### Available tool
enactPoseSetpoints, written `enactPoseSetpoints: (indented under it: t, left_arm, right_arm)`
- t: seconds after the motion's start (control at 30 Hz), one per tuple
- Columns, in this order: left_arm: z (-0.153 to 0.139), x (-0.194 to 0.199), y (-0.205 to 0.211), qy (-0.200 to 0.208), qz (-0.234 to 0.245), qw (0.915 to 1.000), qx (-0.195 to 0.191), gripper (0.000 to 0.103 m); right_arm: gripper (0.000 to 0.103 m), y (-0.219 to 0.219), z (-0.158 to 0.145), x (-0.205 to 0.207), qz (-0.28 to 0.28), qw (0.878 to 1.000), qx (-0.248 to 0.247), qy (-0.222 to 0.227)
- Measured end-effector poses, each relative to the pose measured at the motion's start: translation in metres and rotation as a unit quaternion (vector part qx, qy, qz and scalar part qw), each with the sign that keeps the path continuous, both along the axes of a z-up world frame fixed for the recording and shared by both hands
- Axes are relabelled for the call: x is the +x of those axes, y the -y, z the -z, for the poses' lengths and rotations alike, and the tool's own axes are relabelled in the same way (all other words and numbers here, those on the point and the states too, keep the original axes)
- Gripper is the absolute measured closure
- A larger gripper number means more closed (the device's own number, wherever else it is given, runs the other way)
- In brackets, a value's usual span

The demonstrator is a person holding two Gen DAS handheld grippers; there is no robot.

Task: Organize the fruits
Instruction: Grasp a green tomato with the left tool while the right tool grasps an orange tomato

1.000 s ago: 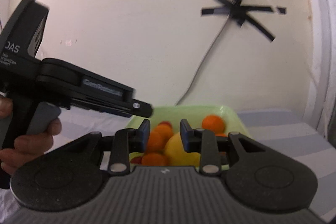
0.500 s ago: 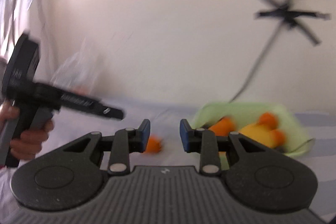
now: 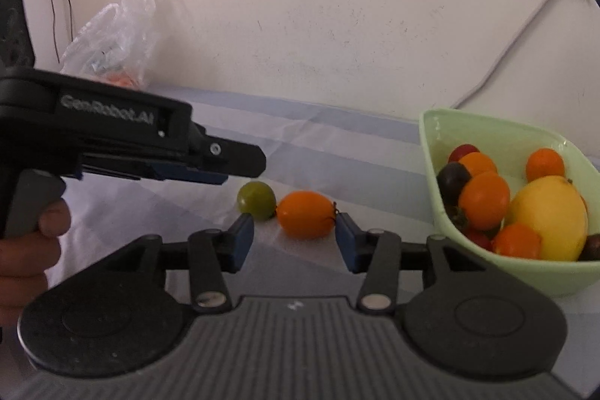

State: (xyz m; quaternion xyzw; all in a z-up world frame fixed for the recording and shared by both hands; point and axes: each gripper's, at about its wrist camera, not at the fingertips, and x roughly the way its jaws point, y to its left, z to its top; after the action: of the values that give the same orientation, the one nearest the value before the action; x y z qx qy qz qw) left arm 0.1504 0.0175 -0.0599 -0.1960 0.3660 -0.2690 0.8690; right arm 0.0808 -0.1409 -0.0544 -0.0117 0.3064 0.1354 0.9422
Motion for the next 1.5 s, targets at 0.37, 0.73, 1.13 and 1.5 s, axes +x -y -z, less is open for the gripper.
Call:
enactPoseSetpoints:
  t: [0.37,0.73,1.13,1.5]
  left_arm:
    - [0.007,0.004,0.005,-0.014,0.008,0.9999,-0.006,0.061]
    - [0.01,-0.01,0.017,0.012,0.006,0.9986,0.051,0.078]
    - [0.002,-0.043,-0.023,0.029,-0.045,0.9964,0.066,0.078]
    - [0.003,-0.06,-0.002,0.078,-0.05,0.9843,0.15,0.076]
  right_arm:
    - [0.071,0.01,0.001,0.009,-0.036,0.999,-0.02,0.007]
    - [0.068,0.004,0.001,0.007,-0.034,0.999,-0.029,0.011]
    - [0.053,-0.009,0.002,0.021,-0.045,0.998,-0.041,0.018]
    - [0.068,-0.015,0.007,0.033,-0.027,0.997,-0.076,0.019]
